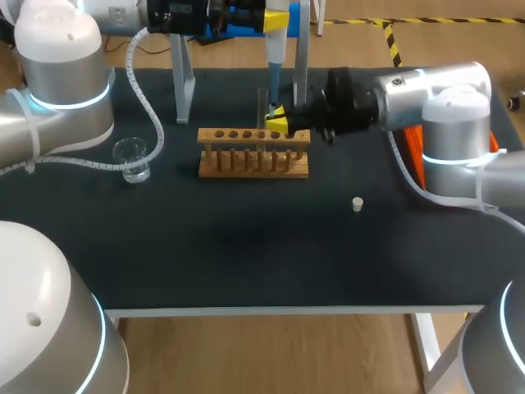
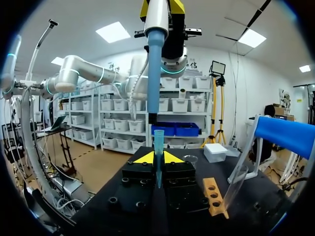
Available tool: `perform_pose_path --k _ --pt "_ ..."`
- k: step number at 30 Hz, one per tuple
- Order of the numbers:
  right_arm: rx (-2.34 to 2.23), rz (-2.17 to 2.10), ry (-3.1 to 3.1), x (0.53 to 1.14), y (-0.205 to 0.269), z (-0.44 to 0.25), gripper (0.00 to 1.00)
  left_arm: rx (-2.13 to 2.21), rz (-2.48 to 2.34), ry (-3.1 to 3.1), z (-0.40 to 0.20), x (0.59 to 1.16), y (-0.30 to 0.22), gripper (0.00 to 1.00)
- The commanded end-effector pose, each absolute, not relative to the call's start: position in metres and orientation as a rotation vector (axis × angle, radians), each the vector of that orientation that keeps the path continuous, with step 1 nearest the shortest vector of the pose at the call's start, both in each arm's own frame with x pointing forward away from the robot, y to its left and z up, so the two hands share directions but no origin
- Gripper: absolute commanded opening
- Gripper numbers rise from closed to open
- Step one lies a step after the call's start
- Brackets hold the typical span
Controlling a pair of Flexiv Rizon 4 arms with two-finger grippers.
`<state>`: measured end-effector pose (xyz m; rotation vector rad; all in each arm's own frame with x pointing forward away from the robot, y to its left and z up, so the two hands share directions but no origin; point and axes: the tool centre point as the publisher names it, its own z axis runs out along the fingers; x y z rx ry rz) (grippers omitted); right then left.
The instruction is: Invert the test tube, pick up the pipette, mount the tip to pipette, aspirate from beaker and dispense into the tube, eject the tip, return the pipette, and cap with the stopper.
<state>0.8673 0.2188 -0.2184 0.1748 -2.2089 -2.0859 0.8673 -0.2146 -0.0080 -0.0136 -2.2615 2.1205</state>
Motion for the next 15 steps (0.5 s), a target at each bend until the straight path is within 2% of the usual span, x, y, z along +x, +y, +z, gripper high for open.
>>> perform_pose_path --k 1,15 --pt "0.187 -2.092 -2.207 0.8668 0.2168 -0.2132 0.00 -0.016 2.123 -2.259 -0.0081 0.8675 -0.2143 0.00" --pt "0.197 -2.113 -2.198 0.8639 0.2143 -0.2094 0.00 -0.016 2.123 -2.259 -0.0081 0.8675 -0.2143 0.00"
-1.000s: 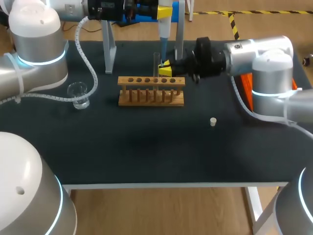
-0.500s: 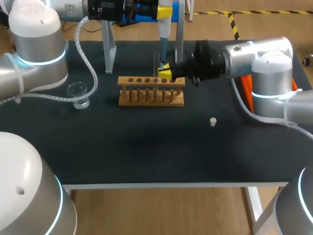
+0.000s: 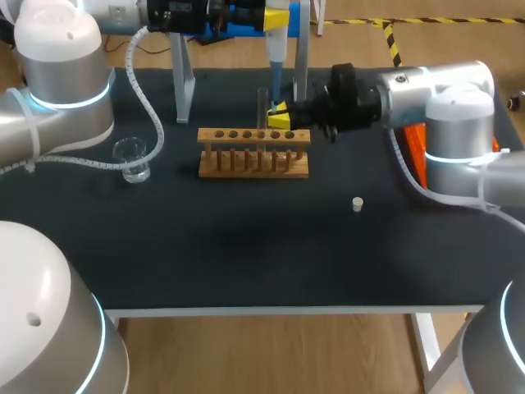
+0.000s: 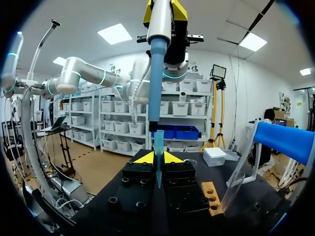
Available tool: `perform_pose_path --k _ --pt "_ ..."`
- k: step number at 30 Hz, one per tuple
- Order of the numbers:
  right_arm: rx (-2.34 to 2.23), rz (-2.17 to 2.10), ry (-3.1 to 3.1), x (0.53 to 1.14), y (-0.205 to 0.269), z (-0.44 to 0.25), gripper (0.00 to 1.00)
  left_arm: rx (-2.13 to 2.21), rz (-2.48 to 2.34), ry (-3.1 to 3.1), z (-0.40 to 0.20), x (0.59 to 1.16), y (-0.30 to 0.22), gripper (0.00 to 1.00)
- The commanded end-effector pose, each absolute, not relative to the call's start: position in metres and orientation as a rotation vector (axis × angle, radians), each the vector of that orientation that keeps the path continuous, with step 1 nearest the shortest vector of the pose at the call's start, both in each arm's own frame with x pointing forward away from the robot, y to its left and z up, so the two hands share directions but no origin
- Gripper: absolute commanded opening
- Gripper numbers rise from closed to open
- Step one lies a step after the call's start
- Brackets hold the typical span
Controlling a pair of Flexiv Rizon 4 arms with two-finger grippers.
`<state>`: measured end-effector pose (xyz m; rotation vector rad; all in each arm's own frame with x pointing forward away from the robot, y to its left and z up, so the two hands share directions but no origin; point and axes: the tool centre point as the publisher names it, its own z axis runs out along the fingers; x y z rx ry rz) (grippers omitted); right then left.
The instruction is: Invert the test tube, pick up the pipette, mount the tip to pipette, aspirate from beaker and dispense into the tube, eject the tip, return the pipette, and cap with the stopper.
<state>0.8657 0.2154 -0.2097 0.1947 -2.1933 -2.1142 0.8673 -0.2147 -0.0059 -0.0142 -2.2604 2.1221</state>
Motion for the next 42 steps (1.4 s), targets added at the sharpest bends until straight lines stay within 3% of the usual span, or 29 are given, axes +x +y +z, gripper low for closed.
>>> perform_pose_path --k 1,42 --pt "0.198 -2.113 -2.200 0.864 0.214 -0.210 0.00 -0.016 2.123 -2.259 -0.008 0.867 -0.214 0.00" --pt "0.194 -2.118 -2.221 0.866 0.215 -0.216 0.00 -0.016 2.123 -2.259 -0.008 0.867 -0.214 0.00"
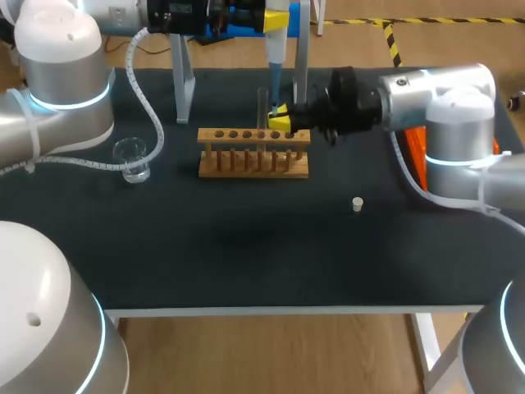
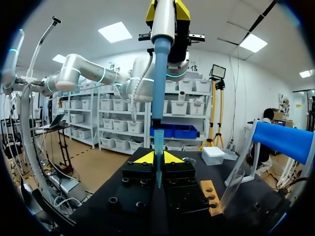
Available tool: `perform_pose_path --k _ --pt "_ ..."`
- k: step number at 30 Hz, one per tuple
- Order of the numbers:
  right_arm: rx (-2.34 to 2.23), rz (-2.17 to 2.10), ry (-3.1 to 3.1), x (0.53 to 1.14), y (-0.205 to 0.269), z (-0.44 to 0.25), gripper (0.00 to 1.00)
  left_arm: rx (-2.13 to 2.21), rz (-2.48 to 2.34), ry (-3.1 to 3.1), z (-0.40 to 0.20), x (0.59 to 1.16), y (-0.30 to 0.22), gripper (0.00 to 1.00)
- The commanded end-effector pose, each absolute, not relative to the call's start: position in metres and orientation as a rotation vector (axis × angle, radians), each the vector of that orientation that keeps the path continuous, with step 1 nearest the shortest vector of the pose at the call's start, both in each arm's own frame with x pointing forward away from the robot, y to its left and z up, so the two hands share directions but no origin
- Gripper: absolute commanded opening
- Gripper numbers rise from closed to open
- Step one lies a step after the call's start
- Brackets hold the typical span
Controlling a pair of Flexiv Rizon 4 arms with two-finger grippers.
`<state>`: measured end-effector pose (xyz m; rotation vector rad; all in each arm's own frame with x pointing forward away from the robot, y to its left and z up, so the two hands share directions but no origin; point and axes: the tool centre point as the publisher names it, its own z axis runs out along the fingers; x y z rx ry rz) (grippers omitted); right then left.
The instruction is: Invert the test tube, pick up the pipette, mount the tip to pipette, aspirate from beaker and dispense into the tube, eject the tip, return the pipette, and cap with the stopper.
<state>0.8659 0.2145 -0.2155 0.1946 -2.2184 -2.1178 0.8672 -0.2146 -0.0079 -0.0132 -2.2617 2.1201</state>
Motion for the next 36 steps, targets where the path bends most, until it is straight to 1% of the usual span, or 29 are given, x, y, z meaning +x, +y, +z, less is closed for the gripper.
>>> perform_pose_path --k 1,17,25,36 --pt "0.196 -2.119 -2.221 0.866 0.215 -0.216 0.00 -0.016 2.123 -2.259 -0.008 0.867 -0.214 0.00" --pt "0.213 -2.139 -2.212 0.868 0.214 -0.207 0.00 -0.016 2.123 -2.259 -0.008 0.867 -0.214 0.00" --pt "0.233 -2.126 -2.239 0.865 0.216 -0.221 0.00 -0.016 2.123 -2.259 -0.008 0.867 -0.214 0.00" --pt "0.228 -2.145 -2.232 0.868 0.215 -0.220 0.00 -0.016 2.123 -2.259 -0.008 0.867 -0.214 0.00"
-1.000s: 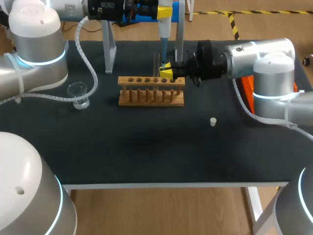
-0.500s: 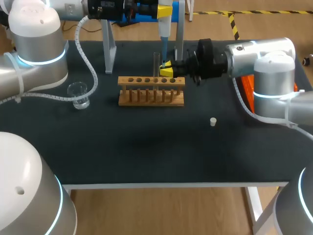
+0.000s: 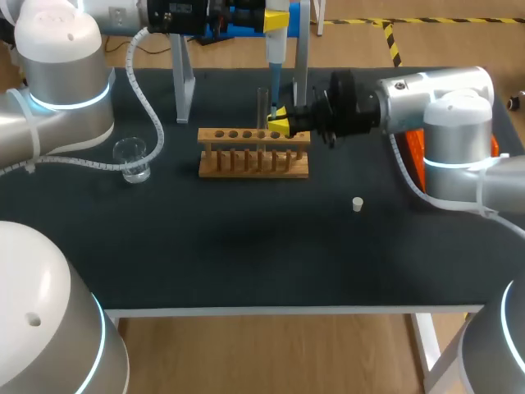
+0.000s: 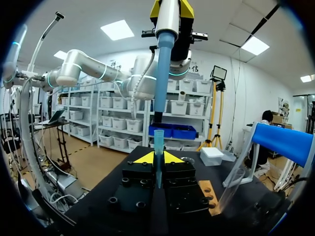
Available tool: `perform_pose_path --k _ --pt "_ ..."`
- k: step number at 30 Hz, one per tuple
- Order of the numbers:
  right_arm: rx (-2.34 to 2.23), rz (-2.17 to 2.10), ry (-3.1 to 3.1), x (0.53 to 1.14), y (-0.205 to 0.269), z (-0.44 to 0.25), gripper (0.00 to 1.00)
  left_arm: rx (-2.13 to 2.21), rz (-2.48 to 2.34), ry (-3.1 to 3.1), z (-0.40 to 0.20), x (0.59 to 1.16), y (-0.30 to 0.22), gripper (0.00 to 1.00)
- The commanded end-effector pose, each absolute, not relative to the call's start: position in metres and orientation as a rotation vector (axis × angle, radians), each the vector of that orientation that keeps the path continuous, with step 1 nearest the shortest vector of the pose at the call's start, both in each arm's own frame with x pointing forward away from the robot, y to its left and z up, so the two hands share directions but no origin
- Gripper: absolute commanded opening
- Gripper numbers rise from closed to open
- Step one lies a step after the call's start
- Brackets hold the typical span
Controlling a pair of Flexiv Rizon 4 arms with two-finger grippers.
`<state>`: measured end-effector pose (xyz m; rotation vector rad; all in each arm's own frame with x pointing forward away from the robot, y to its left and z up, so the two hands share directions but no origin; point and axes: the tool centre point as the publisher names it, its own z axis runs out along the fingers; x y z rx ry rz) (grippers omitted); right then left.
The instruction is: Invert the test tube, pick up the pipette, mount the tip to pipette, aspirate from beaker and dispense into the tube, eject the tip, return the pipette, and cap with the stopper.
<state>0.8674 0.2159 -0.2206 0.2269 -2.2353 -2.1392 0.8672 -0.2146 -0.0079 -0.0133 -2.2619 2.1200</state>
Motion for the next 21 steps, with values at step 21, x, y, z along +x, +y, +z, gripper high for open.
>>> perform_pose_path --k 21 --pt "0.250 -2.162 -2.218 0.866 0.213 -0.210 0.00 -0.016 2.123 -2.259 -0.008 0.867 -0.214 0.00"
